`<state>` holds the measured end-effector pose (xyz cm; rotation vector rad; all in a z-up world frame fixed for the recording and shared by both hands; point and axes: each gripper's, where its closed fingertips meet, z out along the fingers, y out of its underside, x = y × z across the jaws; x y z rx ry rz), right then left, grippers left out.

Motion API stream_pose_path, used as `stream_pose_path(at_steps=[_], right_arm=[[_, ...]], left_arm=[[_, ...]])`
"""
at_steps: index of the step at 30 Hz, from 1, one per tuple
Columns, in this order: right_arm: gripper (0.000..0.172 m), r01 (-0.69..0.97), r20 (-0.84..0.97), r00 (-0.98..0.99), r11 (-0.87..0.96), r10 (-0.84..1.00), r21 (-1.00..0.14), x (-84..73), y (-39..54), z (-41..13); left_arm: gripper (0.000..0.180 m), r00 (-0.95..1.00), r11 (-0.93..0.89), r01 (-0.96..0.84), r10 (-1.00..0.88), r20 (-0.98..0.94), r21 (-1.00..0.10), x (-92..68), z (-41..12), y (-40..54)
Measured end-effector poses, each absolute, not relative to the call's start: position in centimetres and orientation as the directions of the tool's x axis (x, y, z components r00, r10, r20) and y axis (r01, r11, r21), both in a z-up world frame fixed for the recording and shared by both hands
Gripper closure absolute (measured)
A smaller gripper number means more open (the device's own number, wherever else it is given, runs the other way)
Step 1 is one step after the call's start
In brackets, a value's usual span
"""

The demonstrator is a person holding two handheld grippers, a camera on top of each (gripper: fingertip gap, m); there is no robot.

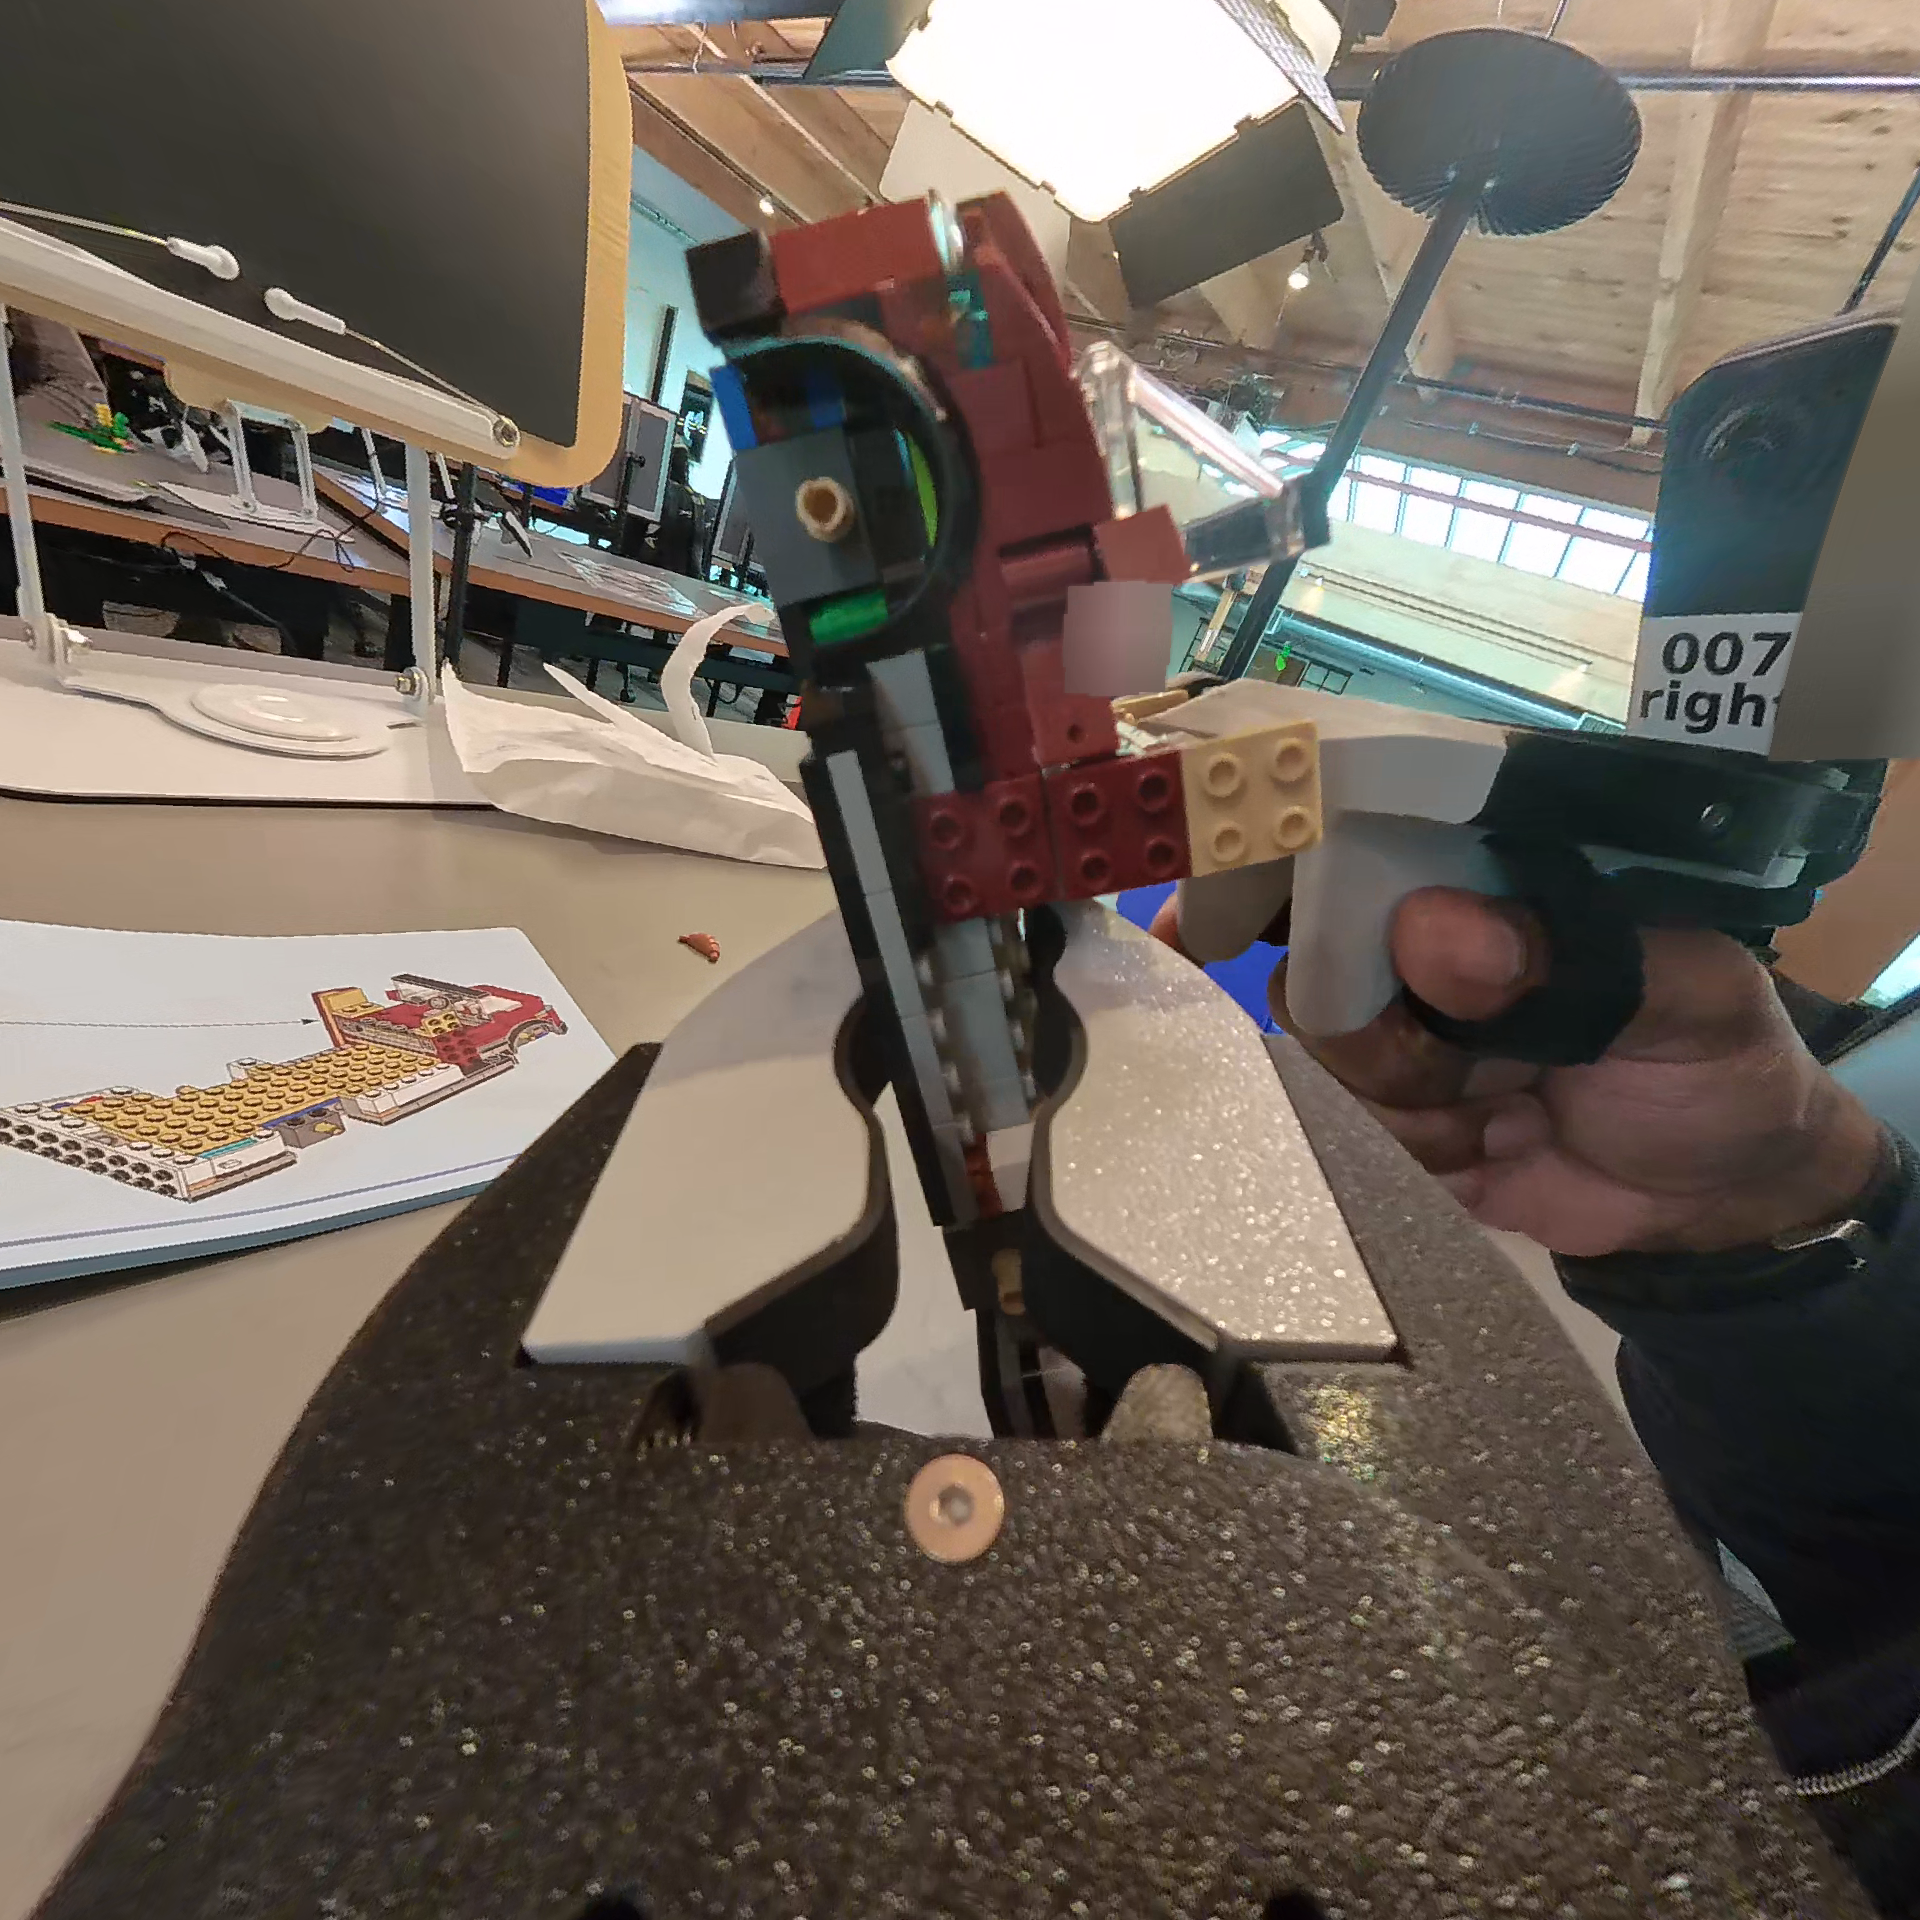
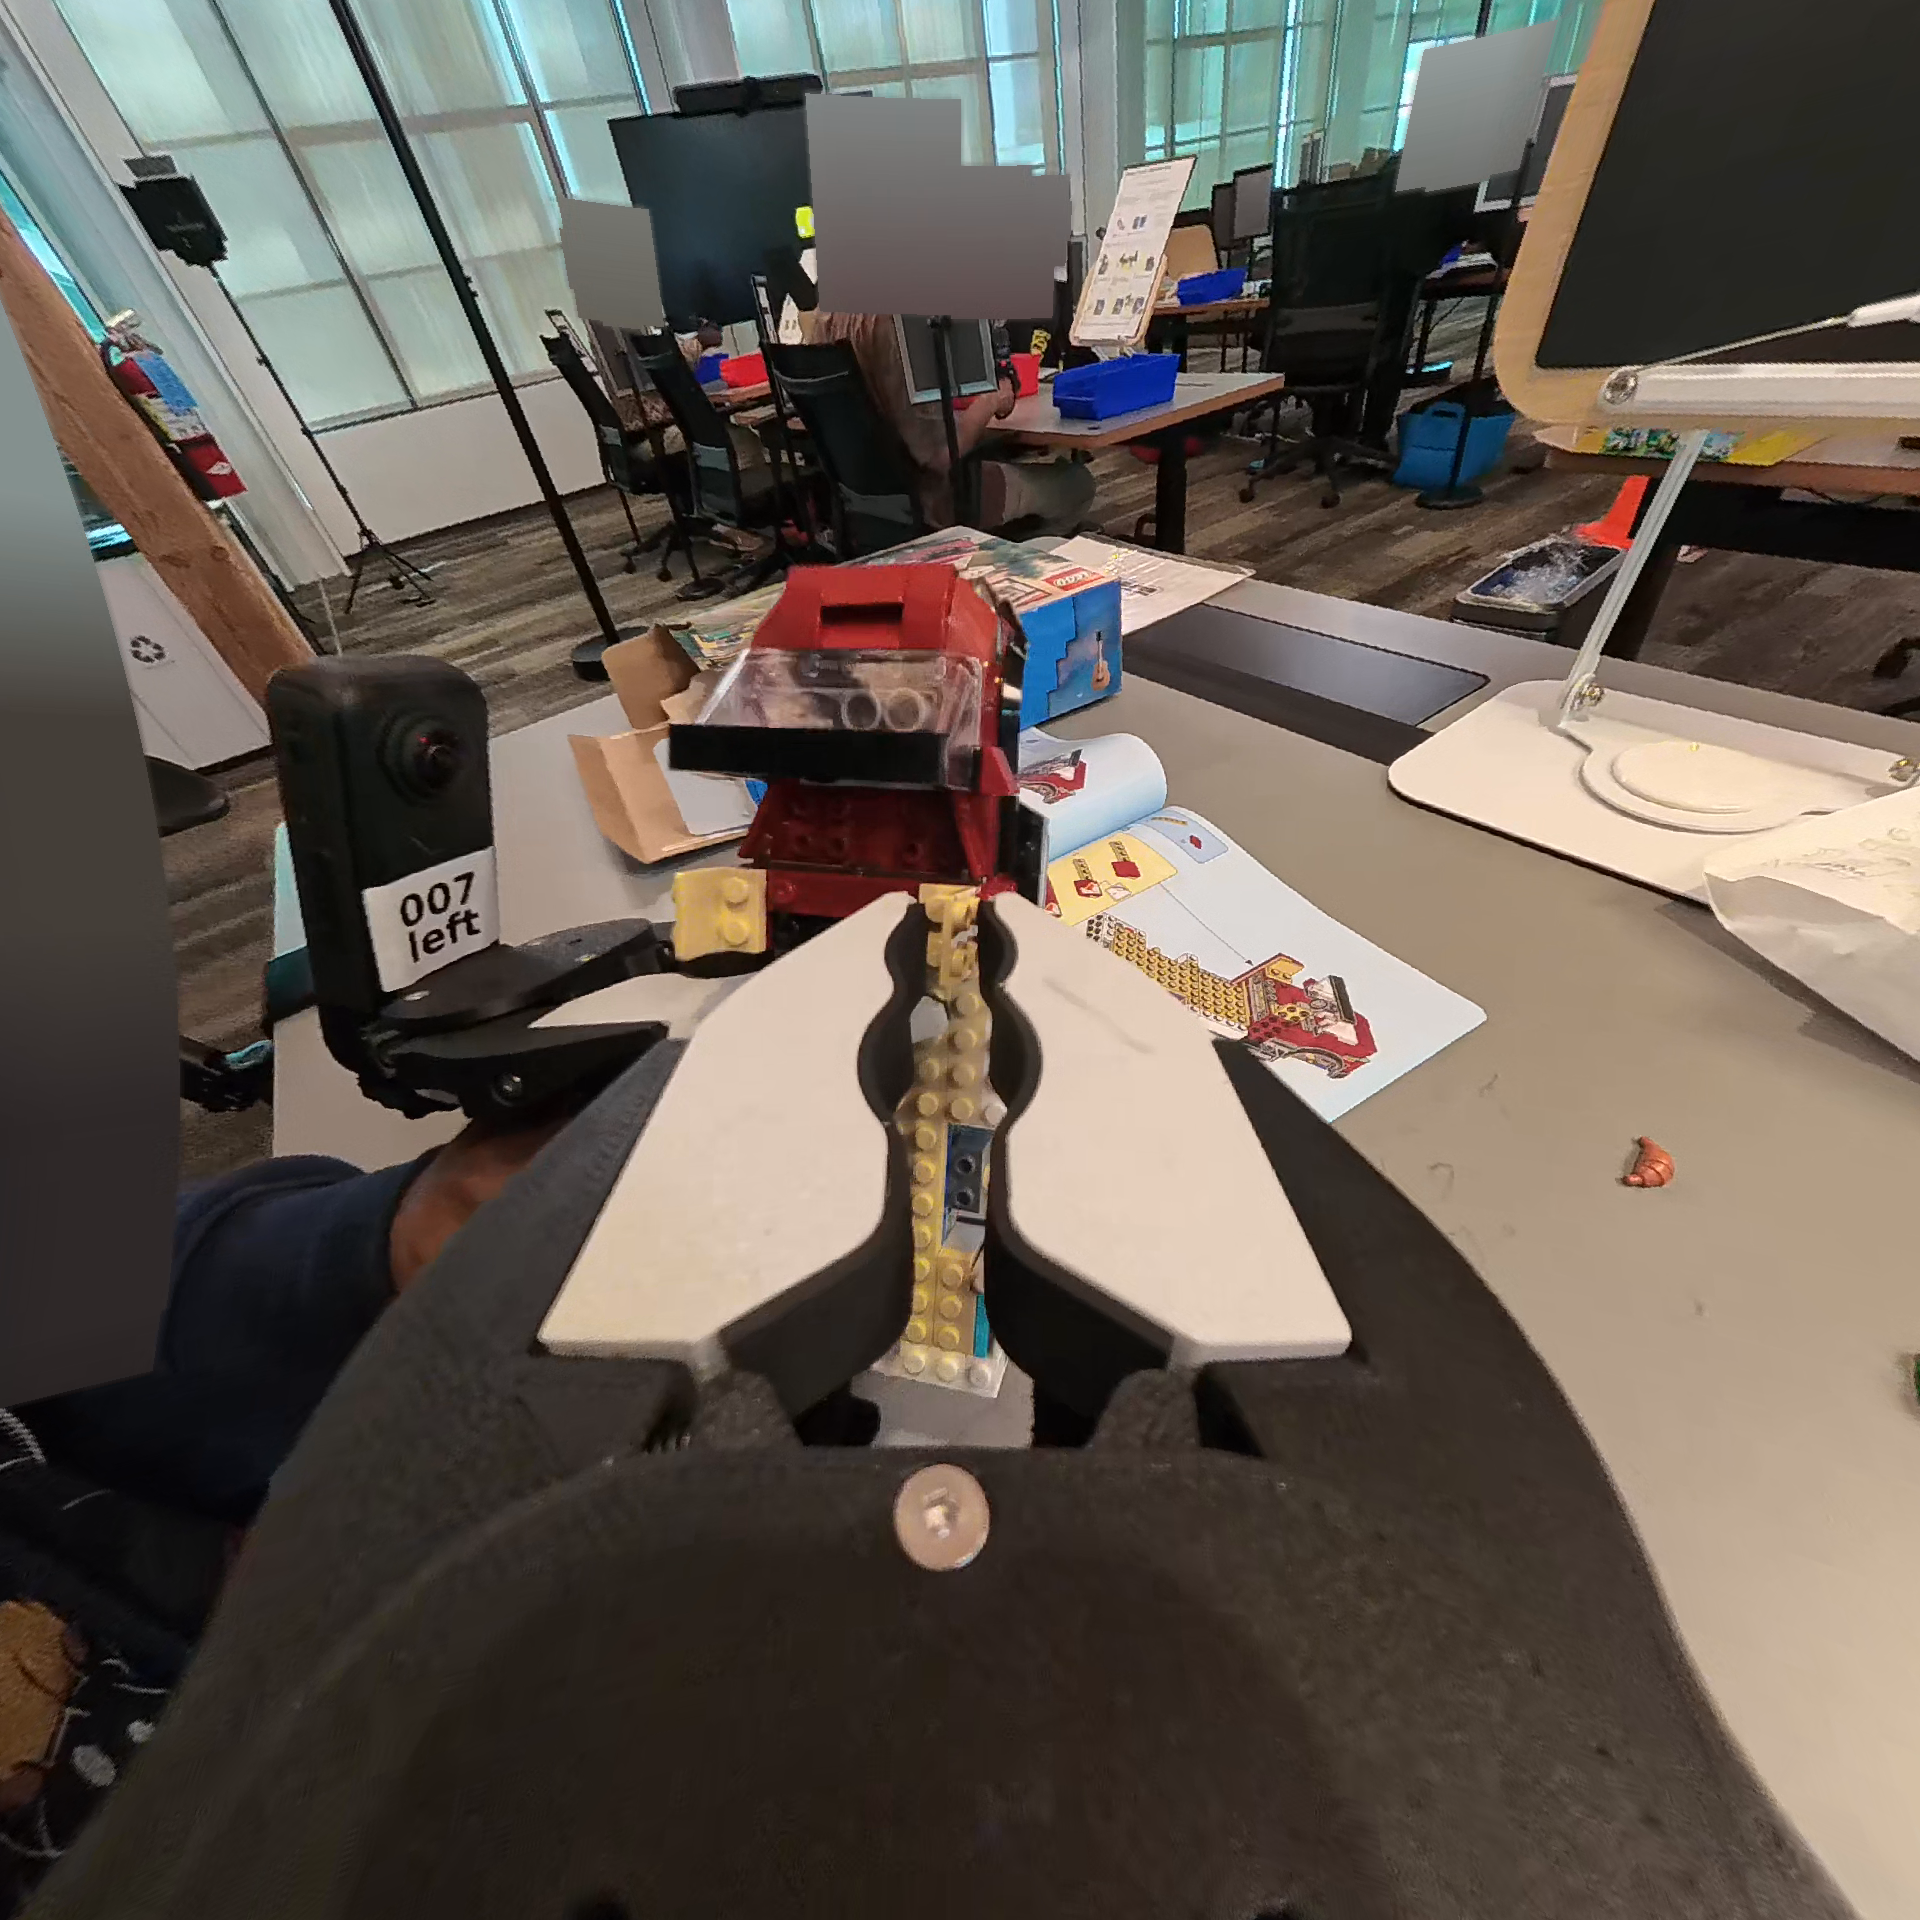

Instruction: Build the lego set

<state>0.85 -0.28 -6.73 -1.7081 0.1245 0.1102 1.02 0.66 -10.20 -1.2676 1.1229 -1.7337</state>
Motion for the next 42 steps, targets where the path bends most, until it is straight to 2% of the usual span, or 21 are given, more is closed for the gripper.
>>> stream_pose_path(at_steps=[4,6,8,11,14,16,24,33,42], right_arm=[[0.162,-0.139,-0.136,0.99,-0.15,-0.029,-0.979,1.1,-0.1,-7.2],[0.151,-0.144,-0.138,0.989,-0.167,-0.043,-0.975,1.2,0.0,-7.7],[0.149,-0.136,-0.129,0.99,-0.15,-0.055,-0.979,1.1,-0.1,-7.6],[0.158,-0.051,-0.044,0.996,-0.084,-0.081,-0.995,0.5,-0.4,-6.6],[0.172,0.049,0.051,0.998,-0.069,-0.025,-0.996,-1.2,-0.1,-6.3],[0.172,0.082,0.083,0.996,-0.1,-0.012,-0.992,-1.7,0.5,-6.8],[0.172,0.054,0.052,0.998,-0.137,0.018,-0.989,-1.9,1.1,-7.6],[0.172,0.112,0.119,0.992,-0.128,-0.049,-0.985,-1.1,0.8,-7.5],[0.172,0.055,0.059,0.998,-0.118,-0.032,-0.991,-0.9,0.6,-7.6]], left_arm=[[0.157,-0.254,-0.424,0.027,-0.879,0.404,-0.905,1.4,-10.6,1.2],[0.157,-0.222,-0.443,0.022,-0.876,0.428,-0.896,1.6,-10.9,1.7],[0.158,-0.192,-0.458,0.018,-0.874,0.446,-0.889,1.8,-11.2,2.1],[0.158,-0.165,-0.461,0.003,-0.876,0.454,-0.888,1.9,-11.6,2.5],[0.158,-0.168,-0.471,-0.006,-0.869,0.465,-0.882,1.9,-11.7,2.4],[0.157,-0.169,-0.462,-0.01,-0.873,0.457,-0.887,1.8,-11.7,2.3],[0.158,-0.174,-0.383,0.003,-0.91,0.377,-0.924,1.3,-11.2,1.8],[0.158,-0.177,-0.403,-0.024,-0.899,0.401,-0.915,1.5,-11.6,1.7],[0.157,-0.172,-0.322,-0.032,-0.931,0.323,-0.946,1.4,-11.6,1.1]])
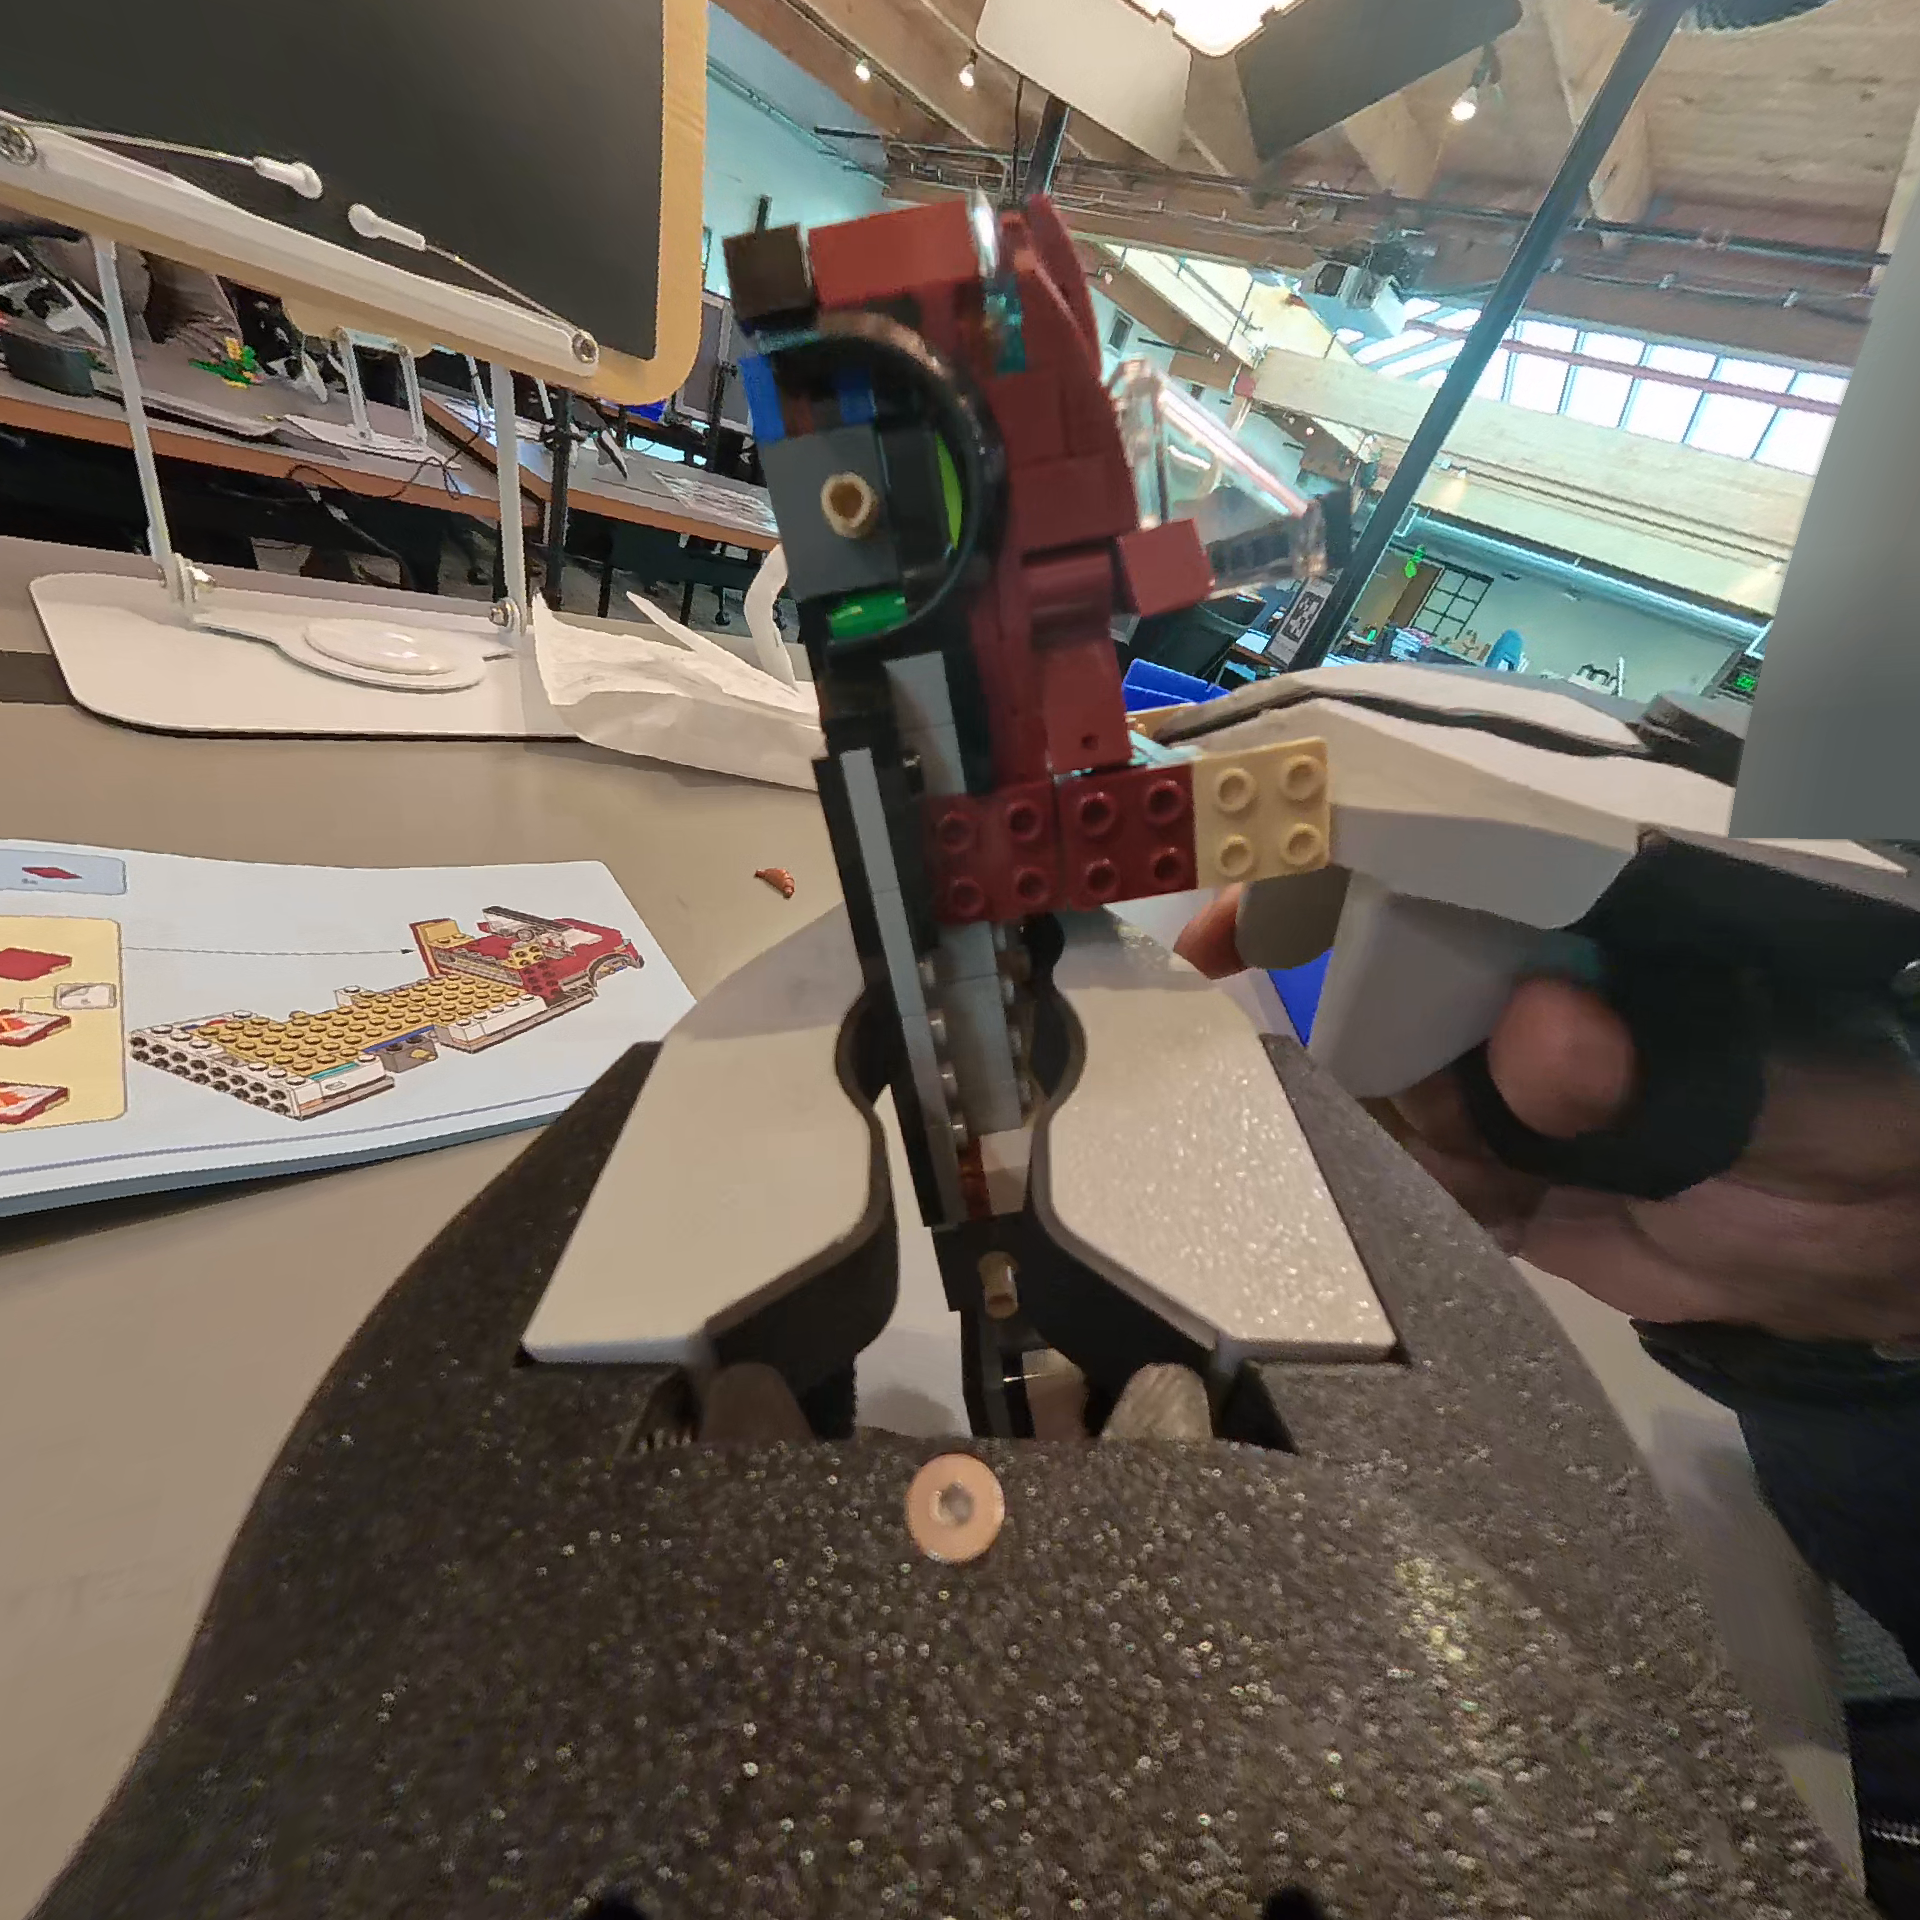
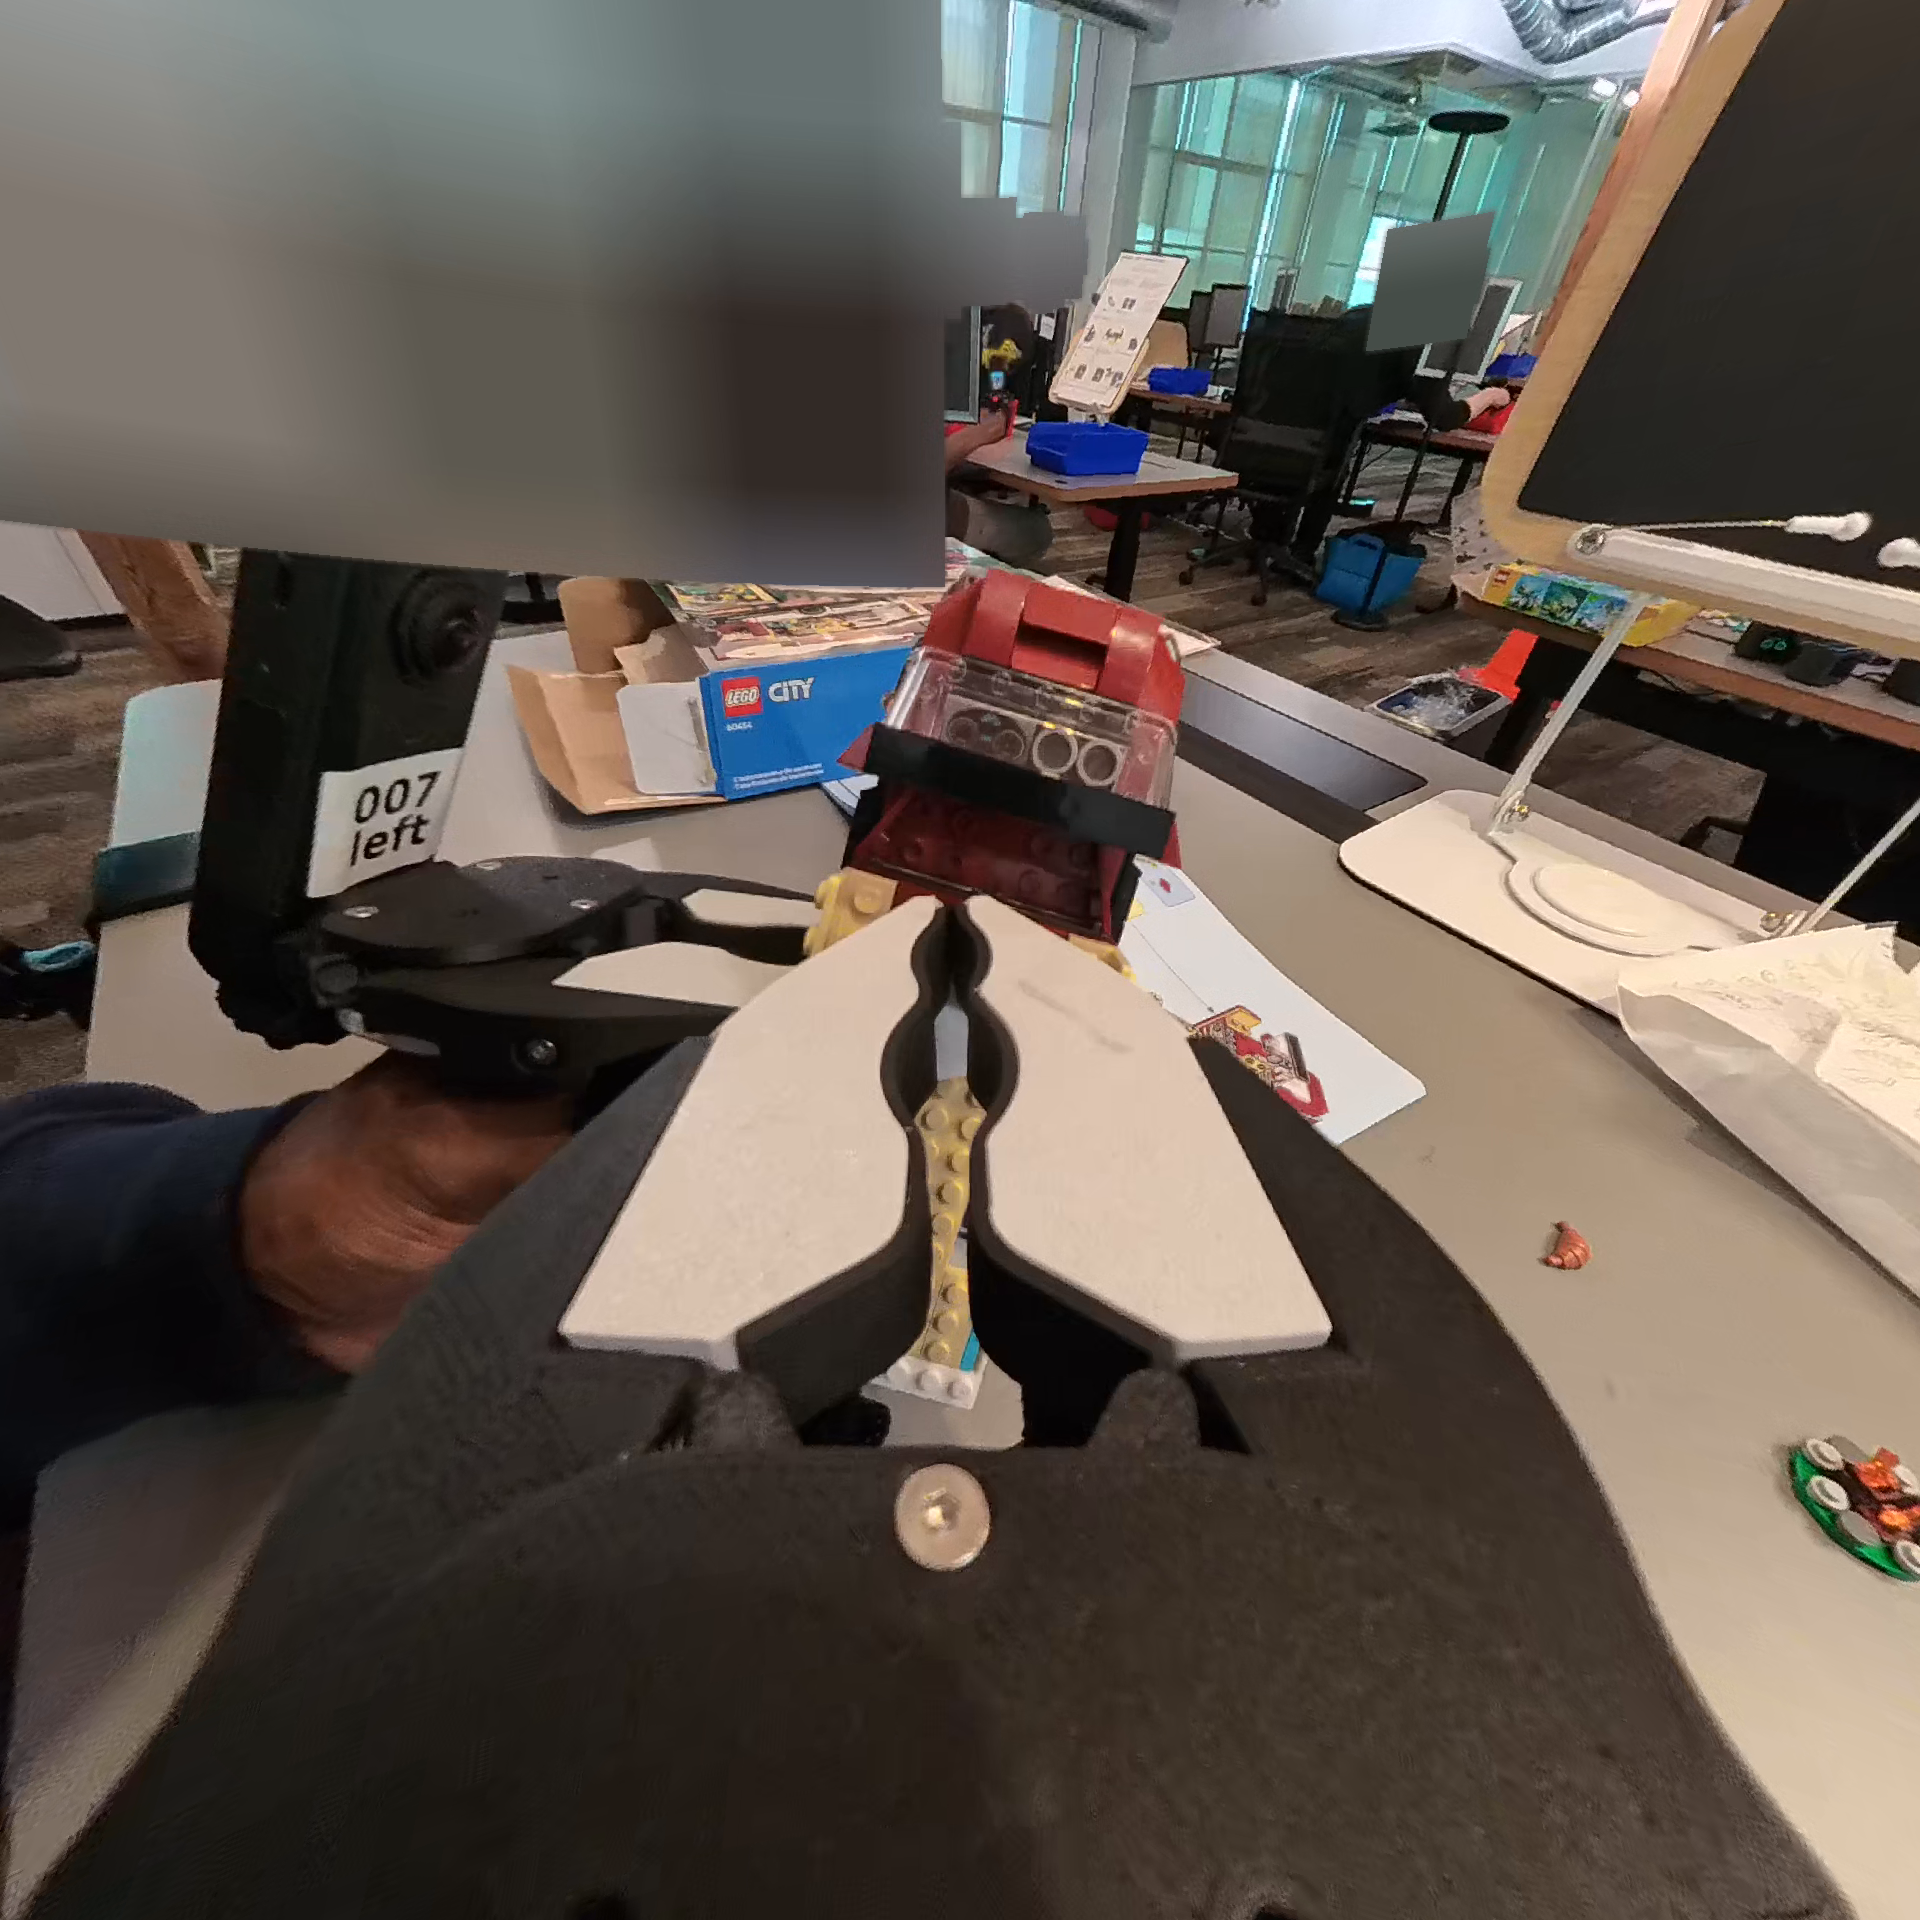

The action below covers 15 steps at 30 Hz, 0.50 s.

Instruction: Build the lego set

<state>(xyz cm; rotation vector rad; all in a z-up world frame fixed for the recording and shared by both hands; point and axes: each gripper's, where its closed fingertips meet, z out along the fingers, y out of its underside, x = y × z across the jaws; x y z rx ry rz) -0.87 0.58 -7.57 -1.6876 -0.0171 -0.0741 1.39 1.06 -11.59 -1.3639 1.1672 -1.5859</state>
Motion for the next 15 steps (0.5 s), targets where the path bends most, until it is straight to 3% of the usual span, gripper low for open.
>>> stream_pose_path(at_steps=[9,15], right_arm=[[0.168,0.025,0.037,0.997,-0.173,-0.066,-0.985,-0.1,0.5,-8.6],[0.164,-0.055,-0.035,0.993,-0.175,-0.117,-0.983,2.0,-2.3,-9.0]], left_arm=[[0.157,-0.177,-0.439,-0.11,-0.874,0.452,-0.892,2.1,-13.0,1.0],[0.157,-0.244,-0.739,-0.309,-0.547,0.801,-0.599,3.0,-14.5,0.5]])
